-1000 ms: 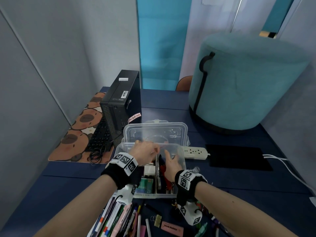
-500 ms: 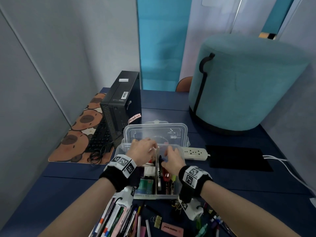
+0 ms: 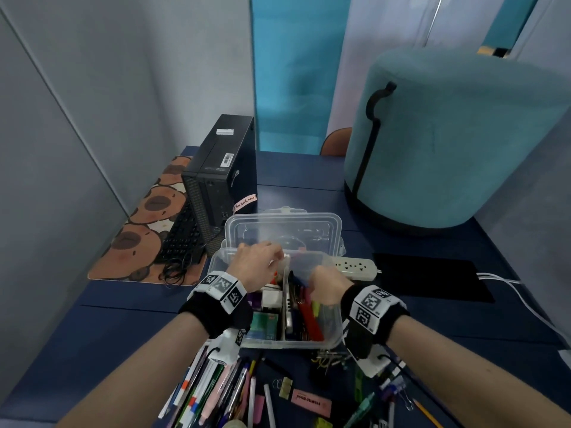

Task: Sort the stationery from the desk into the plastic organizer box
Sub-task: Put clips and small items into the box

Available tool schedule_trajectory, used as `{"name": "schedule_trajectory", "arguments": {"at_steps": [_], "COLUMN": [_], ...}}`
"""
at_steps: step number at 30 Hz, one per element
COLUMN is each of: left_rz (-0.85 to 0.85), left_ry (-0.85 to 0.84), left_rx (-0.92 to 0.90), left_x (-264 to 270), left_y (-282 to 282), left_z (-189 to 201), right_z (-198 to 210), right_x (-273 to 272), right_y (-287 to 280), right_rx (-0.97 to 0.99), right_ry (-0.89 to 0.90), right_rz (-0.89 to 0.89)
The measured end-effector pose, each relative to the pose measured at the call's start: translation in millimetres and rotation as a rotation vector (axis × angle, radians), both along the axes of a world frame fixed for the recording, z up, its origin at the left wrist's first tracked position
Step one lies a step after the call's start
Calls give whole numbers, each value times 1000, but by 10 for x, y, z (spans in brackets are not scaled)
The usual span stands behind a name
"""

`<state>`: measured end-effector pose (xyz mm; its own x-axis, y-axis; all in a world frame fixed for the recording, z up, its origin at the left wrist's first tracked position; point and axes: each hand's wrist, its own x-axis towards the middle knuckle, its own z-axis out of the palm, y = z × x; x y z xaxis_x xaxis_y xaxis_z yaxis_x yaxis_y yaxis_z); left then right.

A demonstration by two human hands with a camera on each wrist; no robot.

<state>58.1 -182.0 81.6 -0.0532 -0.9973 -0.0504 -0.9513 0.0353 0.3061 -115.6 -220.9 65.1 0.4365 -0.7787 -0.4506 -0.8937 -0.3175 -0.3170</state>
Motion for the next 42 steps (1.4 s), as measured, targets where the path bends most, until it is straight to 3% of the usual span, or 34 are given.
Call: {"name": "schedule_trajectory", "arguments": {"at_steps": [6, 9, 16, 21, 27, 33, 39, 42], "left_rz": [-44, -54, -39, -2, 15, -136, -313, -328], "left_ry": [-60, -66, -32, -6, -15, -179, -507, -549], "left_rx": [21, 26, 10, -29, -41, 32, 271, 280], "left_x": [-148, -160, -33, 28, -30, -218, -394, -392], "left_y": [73, 102, 58, -4, -19, 8, -29, -71], "left_z": [69, 106, 100, 106, 47, -75, -260, -264], "right_z": [-135, -198, 157, 449, 107, -36, 32, 92], "right_x": [141, 174, 132, 146, 388, 428, 272, 217], "right_y": [415, 490, 290, -44, -190, -184, -185, -182], "right_rx": [-100, -96, -9, 55, 228, 290, 333, 208], "right_ry": [300, 377, 262, 25, -85, -121, -181, -233], "right_rz": [249, 235, 115, -103, -288, -346, -257, -238]}}
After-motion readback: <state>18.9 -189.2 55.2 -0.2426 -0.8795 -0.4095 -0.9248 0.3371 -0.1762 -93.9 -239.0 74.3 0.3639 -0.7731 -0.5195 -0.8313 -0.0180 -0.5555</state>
